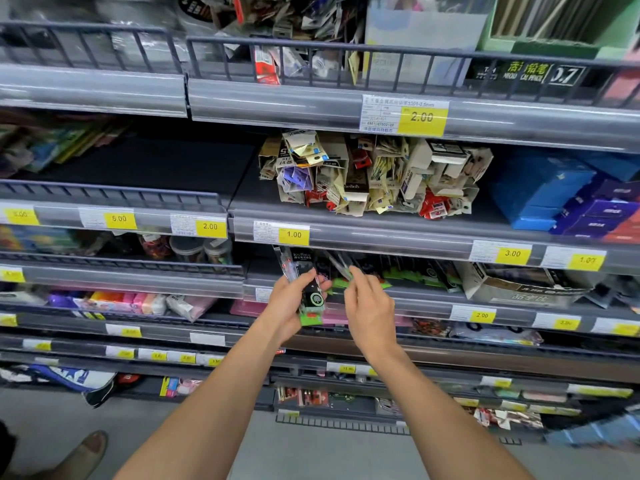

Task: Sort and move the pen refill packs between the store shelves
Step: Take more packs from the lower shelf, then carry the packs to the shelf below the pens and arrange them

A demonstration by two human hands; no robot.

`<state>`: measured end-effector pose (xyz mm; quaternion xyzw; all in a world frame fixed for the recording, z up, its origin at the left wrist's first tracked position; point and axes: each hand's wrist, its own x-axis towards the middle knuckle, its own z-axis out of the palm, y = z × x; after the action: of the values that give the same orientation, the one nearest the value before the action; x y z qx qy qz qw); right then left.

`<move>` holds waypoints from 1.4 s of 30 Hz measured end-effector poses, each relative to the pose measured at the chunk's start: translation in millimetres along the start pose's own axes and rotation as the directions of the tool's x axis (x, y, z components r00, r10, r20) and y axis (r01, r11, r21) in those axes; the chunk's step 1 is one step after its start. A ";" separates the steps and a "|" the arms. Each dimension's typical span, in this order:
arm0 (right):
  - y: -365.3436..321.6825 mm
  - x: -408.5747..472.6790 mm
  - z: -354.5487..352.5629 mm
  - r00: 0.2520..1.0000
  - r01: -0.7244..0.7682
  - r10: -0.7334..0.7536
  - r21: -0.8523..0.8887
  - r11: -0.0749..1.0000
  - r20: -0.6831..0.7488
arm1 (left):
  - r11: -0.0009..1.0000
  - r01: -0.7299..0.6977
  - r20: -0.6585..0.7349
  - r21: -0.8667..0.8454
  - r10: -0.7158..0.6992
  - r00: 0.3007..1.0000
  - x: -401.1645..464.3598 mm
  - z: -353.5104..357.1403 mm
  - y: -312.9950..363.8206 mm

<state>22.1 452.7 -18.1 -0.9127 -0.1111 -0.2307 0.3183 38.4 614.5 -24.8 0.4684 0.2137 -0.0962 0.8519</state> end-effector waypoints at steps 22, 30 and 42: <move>-12.0 -47.0 -69.8 0.938 0.015 -0.099 0.249 0.968 0.333 | 0.997 0.031 0.169 -0.072 -0.018 0.985 -60.4 28.4 -9.3; 9.2 -93.1 -125.5 0.989 0.033 -0.062 0.211 0.977 0.134 | 0.984 0.173 0.293 0.029 -0.174 0.940 -105.8 74.3 -50.4; 62.0 -156.0 -314.4 0.818 -0.364 0.559 0.630 0.686 -0.137 | 0.971 0.081 0.560 0.224 -0.197 0.805 -205.2 246.3 -122.0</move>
<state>-202.0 197.2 89.6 -0.7196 0.1142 -0.2406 0.6412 -121.1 334.2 91.9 0.4787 -0.0313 -0.3161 0.8185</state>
